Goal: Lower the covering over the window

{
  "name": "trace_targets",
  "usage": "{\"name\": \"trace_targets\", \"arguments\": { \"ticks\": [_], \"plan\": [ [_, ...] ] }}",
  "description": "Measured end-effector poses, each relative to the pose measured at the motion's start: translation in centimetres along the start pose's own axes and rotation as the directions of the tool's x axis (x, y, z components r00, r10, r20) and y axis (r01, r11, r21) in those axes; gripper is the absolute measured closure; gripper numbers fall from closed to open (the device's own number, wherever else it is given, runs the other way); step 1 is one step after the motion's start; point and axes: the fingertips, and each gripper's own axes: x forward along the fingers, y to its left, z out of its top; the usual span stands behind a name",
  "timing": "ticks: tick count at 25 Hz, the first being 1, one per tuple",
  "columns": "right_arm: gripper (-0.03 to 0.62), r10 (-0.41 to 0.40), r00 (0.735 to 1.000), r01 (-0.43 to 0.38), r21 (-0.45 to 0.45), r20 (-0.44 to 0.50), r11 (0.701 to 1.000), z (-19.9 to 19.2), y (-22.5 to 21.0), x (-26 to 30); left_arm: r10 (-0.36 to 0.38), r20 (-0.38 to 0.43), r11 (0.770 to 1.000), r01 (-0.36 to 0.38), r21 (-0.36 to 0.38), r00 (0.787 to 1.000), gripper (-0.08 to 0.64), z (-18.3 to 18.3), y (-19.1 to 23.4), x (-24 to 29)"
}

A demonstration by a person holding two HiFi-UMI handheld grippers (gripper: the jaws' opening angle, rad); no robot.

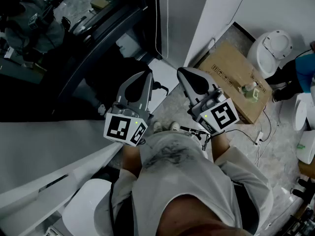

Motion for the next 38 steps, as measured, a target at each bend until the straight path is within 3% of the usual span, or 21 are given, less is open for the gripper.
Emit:
{"name": "trace_targets", "arguments": {
  "ticks": [13,24,38],
  "plan": [
    [0.577,-0.008,1.0,0.007,0.039,0.024,0.999,0.2,-1.4,-1.1,0.028,-0.007,1.0,-0.028,-0.007,1.0,0.552,-0.5,-1.1,0.6],
    [0.575,0.04,0.998,-0.042,0.043,0.038,0.998,0.0,-2.2,-1.2,0.054,-0.014,0.999,-0.054,0.007,0.998,0.552,-0.6,-1.6,1.7],
    [0.575,-0.018,1.0,0.018,0.029,0.018,0.999,-0.5,-5.7,4.1,0.002,0.008,1.0,-0.002,-0.013,1.0,0.552,-0.4,3.6,6.3]
  ]
}}
